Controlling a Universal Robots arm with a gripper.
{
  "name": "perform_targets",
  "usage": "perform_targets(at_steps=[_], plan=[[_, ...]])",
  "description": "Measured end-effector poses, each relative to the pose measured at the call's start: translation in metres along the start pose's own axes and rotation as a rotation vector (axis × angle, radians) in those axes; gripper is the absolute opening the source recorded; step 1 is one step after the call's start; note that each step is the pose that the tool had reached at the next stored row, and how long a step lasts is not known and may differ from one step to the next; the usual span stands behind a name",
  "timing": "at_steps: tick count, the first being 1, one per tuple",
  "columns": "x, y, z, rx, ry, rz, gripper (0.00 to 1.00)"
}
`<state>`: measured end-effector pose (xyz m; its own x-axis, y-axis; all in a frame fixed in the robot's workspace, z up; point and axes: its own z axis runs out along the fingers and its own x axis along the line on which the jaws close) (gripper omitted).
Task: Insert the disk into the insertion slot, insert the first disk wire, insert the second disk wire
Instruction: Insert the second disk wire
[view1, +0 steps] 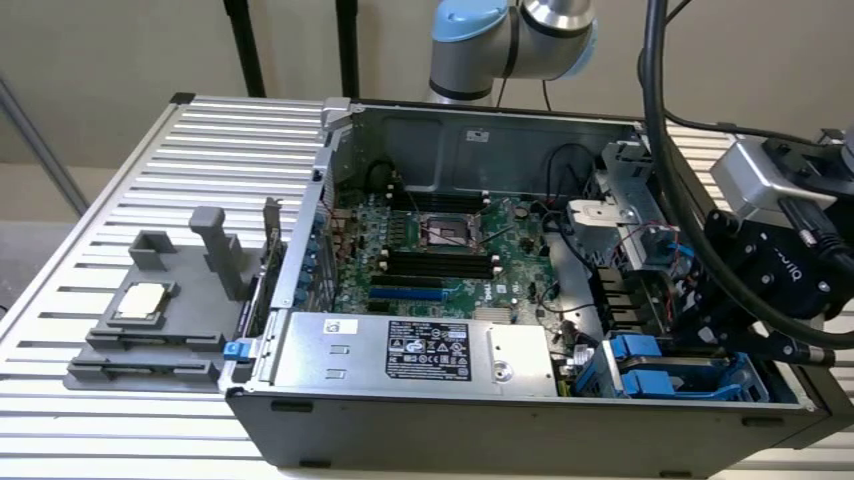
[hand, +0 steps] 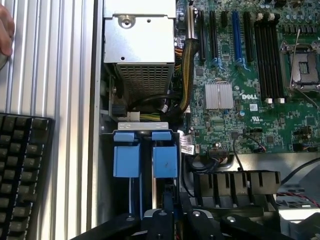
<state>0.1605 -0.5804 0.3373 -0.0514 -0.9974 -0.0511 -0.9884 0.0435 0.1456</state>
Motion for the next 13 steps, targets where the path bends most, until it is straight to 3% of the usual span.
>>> perform_targets(at_steps=[7,8,13], plan=[[0.0,-0.0005,0.0005,-0.0005,-0.0007,-0.001,0.18],[0.0,-0.0003,-0.0009,-0.0011,-0.0007,-0.001,0.25],[0.0021,0.0053,-0.0074,-0.0013,0.0,-0.002,0.25]])
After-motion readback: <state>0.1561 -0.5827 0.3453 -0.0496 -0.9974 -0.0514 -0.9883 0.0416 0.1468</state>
